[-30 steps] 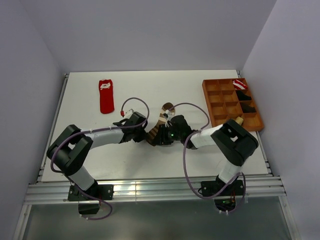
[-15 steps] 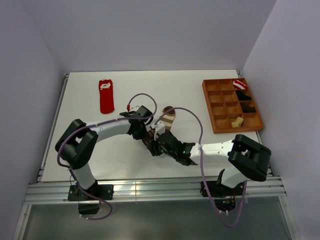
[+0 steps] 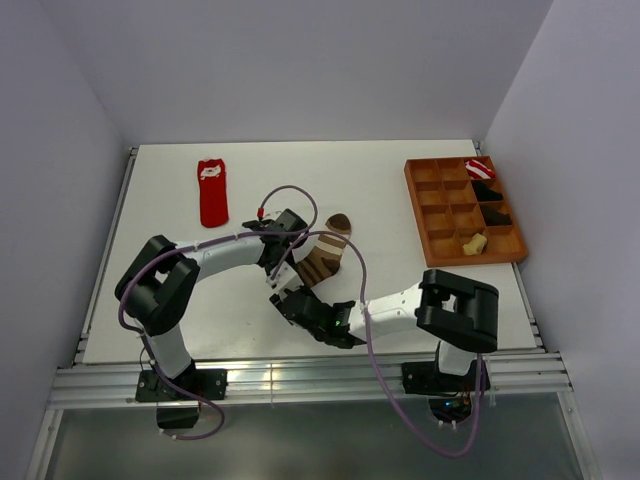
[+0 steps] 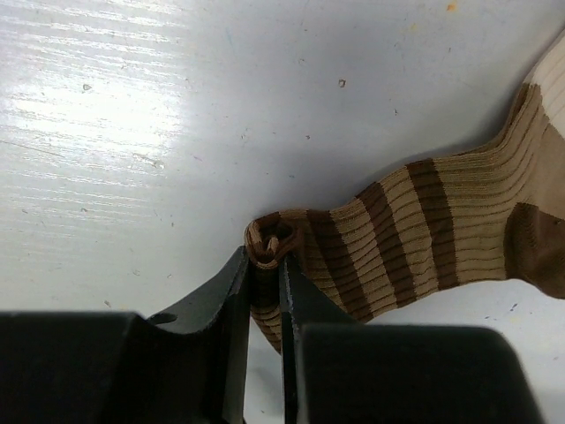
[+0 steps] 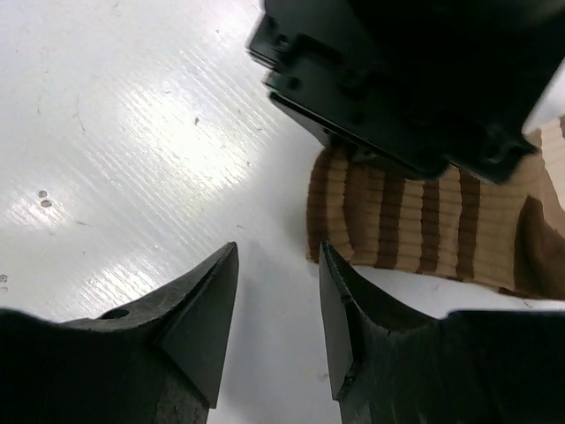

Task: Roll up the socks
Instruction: Roll the sock at the center of the board.

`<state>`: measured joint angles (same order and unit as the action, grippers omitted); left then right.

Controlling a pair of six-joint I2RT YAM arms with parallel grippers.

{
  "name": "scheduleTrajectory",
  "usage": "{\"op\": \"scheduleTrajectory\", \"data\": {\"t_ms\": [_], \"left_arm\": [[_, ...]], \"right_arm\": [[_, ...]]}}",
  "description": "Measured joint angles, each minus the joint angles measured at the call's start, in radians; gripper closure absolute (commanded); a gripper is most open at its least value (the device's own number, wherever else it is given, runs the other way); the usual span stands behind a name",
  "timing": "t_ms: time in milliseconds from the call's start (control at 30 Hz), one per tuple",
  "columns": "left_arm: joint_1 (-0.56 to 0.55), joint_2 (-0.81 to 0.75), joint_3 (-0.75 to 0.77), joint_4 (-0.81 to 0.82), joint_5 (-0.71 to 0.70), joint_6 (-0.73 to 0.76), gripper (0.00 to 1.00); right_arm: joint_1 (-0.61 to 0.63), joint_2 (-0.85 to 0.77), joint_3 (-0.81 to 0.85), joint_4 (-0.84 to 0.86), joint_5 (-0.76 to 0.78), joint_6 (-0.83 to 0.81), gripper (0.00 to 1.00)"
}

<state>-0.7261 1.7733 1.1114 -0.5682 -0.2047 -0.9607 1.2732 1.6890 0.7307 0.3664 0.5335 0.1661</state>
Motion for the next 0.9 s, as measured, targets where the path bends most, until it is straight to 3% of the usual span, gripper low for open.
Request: {"op": "scheduleTrajectory", "data": {"t_ms": [367,700,867,900], "left_arm": [[0.0,0.0,0.0,0.0,0.006,0.006,0.99],[0.001,0.0,0.0,0.002,0.009,0.011,0.99],[0.003,0.001,0.0,0.002,0.016,0.016,0.99],[0.003,0.001,0.0,0.002,0.016,0.017,0.99]], "right_arm": [[0.014,0.153,0.094,0.002,0.109,-0.056,0.5],[0.016,0.187,0.11,0.006,0.174,-0.052,0.53],[0.014,0.199,0.114,0.007,0.193,-0.048,0.67],[0.014,0.201,0.115,0.008,0.199,-0.048,0.81]]}}
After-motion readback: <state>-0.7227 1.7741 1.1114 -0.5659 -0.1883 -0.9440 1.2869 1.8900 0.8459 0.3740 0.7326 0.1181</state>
